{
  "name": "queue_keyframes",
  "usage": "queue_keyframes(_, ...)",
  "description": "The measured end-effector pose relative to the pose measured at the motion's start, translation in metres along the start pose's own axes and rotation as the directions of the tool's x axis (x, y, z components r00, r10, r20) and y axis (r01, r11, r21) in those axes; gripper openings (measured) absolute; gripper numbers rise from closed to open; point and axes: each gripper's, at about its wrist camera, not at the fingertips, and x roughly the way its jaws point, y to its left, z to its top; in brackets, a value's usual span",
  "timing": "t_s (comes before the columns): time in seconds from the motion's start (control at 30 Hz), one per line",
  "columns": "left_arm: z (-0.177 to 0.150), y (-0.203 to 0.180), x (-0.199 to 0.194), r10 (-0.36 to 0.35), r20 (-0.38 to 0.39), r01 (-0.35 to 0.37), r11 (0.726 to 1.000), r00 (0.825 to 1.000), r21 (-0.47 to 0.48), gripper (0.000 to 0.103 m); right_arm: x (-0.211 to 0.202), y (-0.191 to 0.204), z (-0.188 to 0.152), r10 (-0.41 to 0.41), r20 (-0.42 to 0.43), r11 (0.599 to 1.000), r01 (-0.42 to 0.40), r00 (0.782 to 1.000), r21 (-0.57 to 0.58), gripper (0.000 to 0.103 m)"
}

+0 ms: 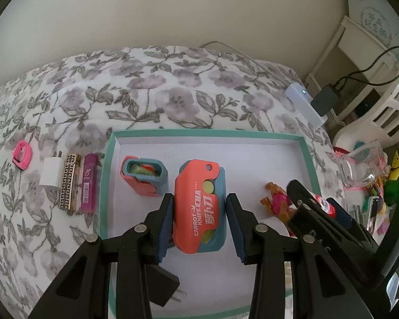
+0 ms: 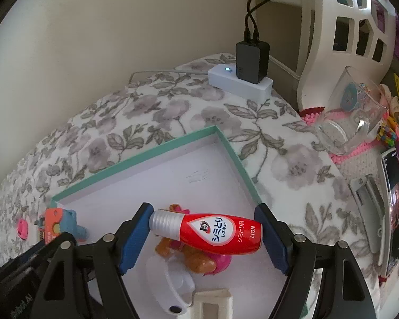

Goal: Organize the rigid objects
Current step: 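Carry the red bottle with the right tool over the tray while the left tool carries the coral case there, then open the right tool to drop the bottle while the left tool releases the coral case in the tray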

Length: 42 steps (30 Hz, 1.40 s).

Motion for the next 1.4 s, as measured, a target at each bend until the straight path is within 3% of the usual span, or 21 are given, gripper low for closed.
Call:
queue_keyframes(0.37, 0.005, 0.001, 0.017, 0.011, -0.013, -0.011, 1.0, 1.0, -0.003, 0.041, 0.011, 0.0, 0.003, -0.003, -0.019, 1.0, 0.003, 1.0, -0.003, 0.08)
queue_keyframes(0.93, 0.007, 0.003, 0.014, 0.039, -0.005, -0.039, 0.999, 0.999, 0.003, 0.043, 0.012, 0.005, 0.004, -0.001, -0.035, 1.0, 0.0, 0.999, -0.025, 0.08)
queue_keyframes(1.1, 0.008, 0.004, 0.011, 0.036, -0.001, -0.036, 0.999, 0.999, 0.0, 0.051, 0.01, 0.006, 0.006, -0.003, -0.04, 1.0, 0.002, 0.999, -0.03, 0.081)
queue_keyframes(1.4, 0.014, 0.004, -0.008, 0.022, 0.033, -0.022, 1.0, 0.999, -0.003, 0.052, -0.012, 0.011, 0.016, -0.001, 0.002, 0.999, 0.001, 1.0, -0.047, 0.086)
